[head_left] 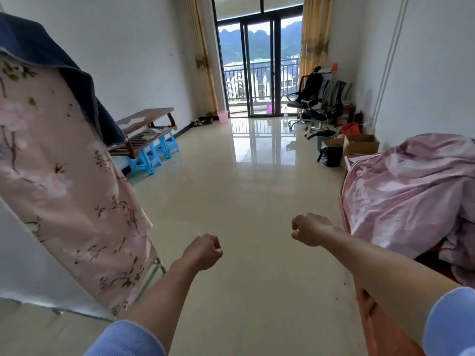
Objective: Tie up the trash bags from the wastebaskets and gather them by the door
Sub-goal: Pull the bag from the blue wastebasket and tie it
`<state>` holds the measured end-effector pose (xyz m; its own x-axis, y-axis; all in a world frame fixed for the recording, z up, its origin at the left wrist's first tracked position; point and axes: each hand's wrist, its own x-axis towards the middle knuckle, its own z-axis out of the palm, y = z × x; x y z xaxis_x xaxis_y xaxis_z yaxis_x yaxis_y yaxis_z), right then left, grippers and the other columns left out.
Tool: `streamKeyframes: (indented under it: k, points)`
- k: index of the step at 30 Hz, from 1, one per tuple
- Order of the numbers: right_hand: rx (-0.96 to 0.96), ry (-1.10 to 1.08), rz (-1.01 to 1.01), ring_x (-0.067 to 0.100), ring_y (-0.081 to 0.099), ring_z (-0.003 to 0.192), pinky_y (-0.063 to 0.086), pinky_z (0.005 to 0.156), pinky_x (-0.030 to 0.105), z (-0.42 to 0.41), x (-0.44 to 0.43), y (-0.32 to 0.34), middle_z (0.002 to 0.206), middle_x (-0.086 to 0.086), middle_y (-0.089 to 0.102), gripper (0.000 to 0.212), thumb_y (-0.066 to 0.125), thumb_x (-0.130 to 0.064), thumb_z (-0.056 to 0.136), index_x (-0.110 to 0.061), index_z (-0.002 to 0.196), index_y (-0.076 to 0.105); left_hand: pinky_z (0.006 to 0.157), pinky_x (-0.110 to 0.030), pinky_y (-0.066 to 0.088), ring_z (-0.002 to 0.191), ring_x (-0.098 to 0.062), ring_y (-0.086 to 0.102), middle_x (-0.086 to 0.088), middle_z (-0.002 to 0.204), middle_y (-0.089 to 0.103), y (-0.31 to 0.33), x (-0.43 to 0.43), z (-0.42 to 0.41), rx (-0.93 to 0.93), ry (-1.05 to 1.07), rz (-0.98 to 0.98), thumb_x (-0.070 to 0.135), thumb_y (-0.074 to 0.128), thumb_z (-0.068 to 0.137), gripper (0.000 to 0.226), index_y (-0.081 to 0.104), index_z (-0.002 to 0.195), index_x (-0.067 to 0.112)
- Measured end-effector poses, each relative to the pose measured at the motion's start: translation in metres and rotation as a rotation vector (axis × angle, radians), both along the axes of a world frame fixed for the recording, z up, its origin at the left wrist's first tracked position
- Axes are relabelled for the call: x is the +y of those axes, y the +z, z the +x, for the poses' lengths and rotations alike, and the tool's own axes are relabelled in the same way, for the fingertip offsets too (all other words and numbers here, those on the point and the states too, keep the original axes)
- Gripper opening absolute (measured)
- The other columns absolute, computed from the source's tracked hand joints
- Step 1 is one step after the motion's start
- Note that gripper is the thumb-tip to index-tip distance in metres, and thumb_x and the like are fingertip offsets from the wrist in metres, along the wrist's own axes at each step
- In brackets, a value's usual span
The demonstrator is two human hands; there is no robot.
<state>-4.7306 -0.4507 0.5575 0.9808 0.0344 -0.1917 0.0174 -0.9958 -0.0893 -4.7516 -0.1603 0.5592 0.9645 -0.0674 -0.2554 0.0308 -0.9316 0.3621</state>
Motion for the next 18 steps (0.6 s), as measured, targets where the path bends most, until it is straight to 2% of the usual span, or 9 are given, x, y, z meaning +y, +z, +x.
streamKeyframes:
  k: [6, 10, 14, 18]
  points:
    - [0.007, 0.063, -0.02, 0.027, 0.062, 0.101, 0.048, 0.081, 0.033, 0.161, 0.016, 0.008, 0.116, 0.005, 0.064, 0.029, 0.053, -0.036, 0.092, -0.02, 0.113, 0.064, 0.08, -0.027, 0.049, 0.095, -0.023, 0.065, -0.008, 0.106, 0.07, -0.004, 0.006, 0.15, 0.049, 0.032, -0.022, 0.025, 0.058, 0.087, 0.019, 0.069, 0.1, 0.016]
    - [0.007, 0.09, -0.043, 0.028, 0.06, 0.104, 0.048, 0.084, 0.034, 0.271, 0.026, -0.01, 0.117, 0.006, 0.063, 0.03, 0.052, -0.037, 0.092, -0.021, 0.115, 0.063, 0.079, -0.026, 0.048, 0.096, -0.023, 0.065, -0.009, 0.104, 0.071, -0.021, 0.012, 0.27, 0.071, 0.034, -0.022, 0.025, 0.06, 0.086, 0.015, 0.068, 0.096, 0.017]
    - [0.027, 0.008, -0.04, 0.026, 0.06, 0.107, 0.047, 0.085, 0.033, 0.39, 0.019, -0.021, 0.121, 0.005, 0.061, 0.031, 0.053, -0.036, 0.092, -0.022, 0.118, 0.061, 0.078, -0.025, 0.047, 0.097, -0.023, 0.065, -0.009, 0.106, 0.07, -0.025, 0.013, 0.402, 0.072, -0.013, -0.037, 0.024, 0.06, 0.087, 0.014, 0.067, 0.096, 0.017]
    - [0.029, -0.107, -0.004, 0.025, 0.06, 0.107, 0.046, 0.083, 0.032, 0.499, 0.005, -0.009, 0.121, 0.003, 0.062, 0.031, 0.053, -0.039, 0.092, -0.024, 0.117, 0.062, 0.082, -0.026, 0.047, 0.102, -0.025, 0.063, -0.009, 0.111, 0.068, -0.002, 0.008, 0.536, 0.053, -0.058, -0.006, 0.025, 0.059, 0.088, 0.017, 0.067, 0.1, 0.016]
